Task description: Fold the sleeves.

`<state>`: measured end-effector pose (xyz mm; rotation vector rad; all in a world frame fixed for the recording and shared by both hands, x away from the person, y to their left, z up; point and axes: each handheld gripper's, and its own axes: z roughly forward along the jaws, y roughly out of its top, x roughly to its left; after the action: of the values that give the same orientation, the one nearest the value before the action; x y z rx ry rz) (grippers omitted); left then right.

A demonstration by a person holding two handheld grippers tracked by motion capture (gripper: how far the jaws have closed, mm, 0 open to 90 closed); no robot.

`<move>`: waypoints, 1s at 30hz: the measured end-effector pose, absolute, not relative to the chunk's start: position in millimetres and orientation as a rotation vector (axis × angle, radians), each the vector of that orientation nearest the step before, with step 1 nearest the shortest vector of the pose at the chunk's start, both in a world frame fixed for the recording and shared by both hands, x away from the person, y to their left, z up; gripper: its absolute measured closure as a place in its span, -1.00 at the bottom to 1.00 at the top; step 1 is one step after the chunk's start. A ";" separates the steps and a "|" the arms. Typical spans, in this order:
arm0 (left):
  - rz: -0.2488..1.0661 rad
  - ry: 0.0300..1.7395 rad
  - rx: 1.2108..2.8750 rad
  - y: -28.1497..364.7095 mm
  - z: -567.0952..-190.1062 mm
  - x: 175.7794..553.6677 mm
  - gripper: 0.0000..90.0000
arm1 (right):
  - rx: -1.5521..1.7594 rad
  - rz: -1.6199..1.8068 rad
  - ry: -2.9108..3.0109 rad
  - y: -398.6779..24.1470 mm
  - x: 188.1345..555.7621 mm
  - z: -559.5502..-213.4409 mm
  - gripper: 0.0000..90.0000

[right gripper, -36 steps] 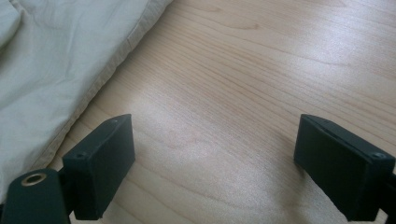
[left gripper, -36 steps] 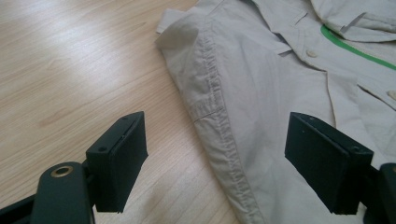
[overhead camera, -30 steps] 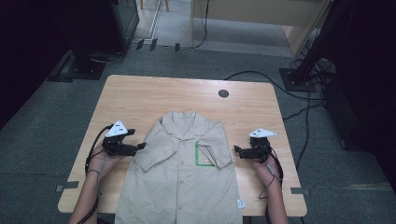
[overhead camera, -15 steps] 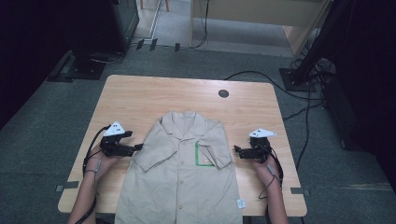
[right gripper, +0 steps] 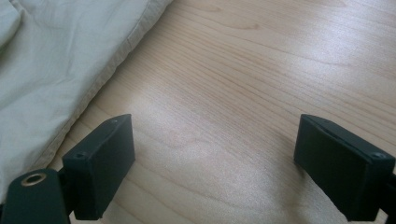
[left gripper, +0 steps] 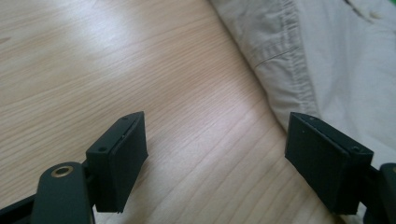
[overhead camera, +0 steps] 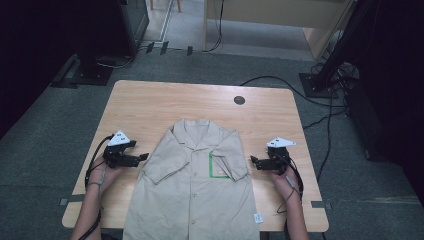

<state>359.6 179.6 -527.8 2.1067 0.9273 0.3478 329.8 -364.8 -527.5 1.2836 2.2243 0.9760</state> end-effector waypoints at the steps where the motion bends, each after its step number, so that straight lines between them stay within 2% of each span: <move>1: 0.350 0.926 2.108 179.3 -527.8 359.8 -0.53 | 1.283 0.976 2.224 -364.8 329.8 -527.5 -0.74; 8: 0.423 0.955 2.129 172.6 -528.2 365.9 -0.53 | 1.284 0.975 2.222 -364.7 331.2 -527.5 -0.73; 13: 0.426 0.963 2.128 166.9 -528.1 367.7 -0.53 | 1.295 0.985 2.197 -363.1 331.1 -526.8 -0.53; 22: 0.413 0.972 2.154 163.9 -525.3 372.7 -0.53 | 1.317 0.958 2.210 -360.8 335.1 -523.5 -0.44; 30: 0.400 0.935 2.113 164.1 -518.7 373.3 -0.53 | 1.328 0.984 2.193 -361.9 338.9 -523.1 -0.38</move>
<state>373.3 164.1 -518.7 2.1134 0.9352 0.4004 338.9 -361.9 -523.1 1.3281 2.1926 0.9836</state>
